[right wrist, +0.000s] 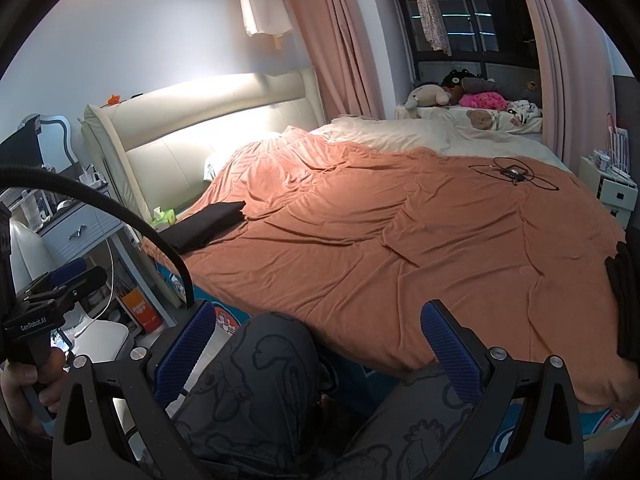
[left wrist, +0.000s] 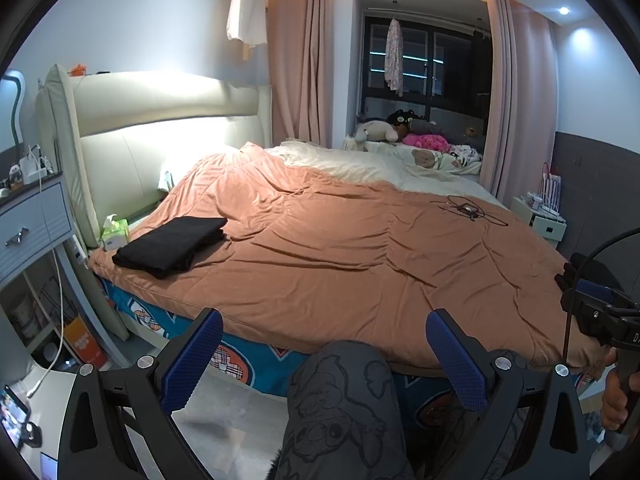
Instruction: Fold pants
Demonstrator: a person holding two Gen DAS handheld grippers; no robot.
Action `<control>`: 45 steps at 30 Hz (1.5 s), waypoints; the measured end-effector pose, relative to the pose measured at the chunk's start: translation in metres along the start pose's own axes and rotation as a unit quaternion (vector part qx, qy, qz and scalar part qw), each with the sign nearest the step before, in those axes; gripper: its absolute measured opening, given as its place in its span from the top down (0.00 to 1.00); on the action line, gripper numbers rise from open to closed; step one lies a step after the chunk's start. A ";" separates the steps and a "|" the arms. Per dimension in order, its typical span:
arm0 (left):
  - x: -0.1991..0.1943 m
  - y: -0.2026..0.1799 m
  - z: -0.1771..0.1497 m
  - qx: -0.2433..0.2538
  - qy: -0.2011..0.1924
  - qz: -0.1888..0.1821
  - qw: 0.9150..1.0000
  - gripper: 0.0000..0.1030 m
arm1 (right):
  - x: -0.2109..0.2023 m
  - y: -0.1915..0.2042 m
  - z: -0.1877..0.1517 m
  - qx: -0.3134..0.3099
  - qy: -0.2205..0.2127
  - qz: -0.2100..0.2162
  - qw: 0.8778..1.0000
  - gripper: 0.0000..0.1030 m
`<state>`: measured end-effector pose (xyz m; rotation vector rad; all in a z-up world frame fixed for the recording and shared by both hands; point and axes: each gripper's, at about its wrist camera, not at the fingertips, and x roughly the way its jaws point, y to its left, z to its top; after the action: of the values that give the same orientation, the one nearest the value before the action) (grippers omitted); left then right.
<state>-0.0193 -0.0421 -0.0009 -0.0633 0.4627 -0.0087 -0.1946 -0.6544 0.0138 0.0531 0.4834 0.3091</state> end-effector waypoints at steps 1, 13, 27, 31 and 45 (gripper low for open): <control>0.000 0.000 0.000 0.000 0.000 0.001 1.000 0.00 | 0.000 0.000 0.000 0.000 0.000 0.000 1.000 0.00; -0.001 -0.001 0.000 0.001 0.000 0.000 1.000 0.00 | -0.001 0.001 -0.001 0.000 -0.001 0.000 1.000 0.00; -0.003 0.002 0.006 -0.001 -0.003 -0.005 1.000 0.00 | -0.001 0.001 -0.002 0.001 -0.004 0.001 1.000 0.00; -0.006 0.003 0.012 0.005 -0.005 -0.003 1.000 0.00 | -0.001 0.001 -0.003 0.001 -0.004 0.000 1.000 0.00; -0.004 0.003 0.010 0.010 -0.015 -0.005 1.000 0.00 | -0.001 0.002 -0.003 0.000 -0.005 -0.001 1.000 0.00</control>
<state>-0.0179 -0.0380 0.0098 -0.0458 0.4313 -0.0231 -0.1973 -0.6529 0.0114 0.0544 0.4745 0.3073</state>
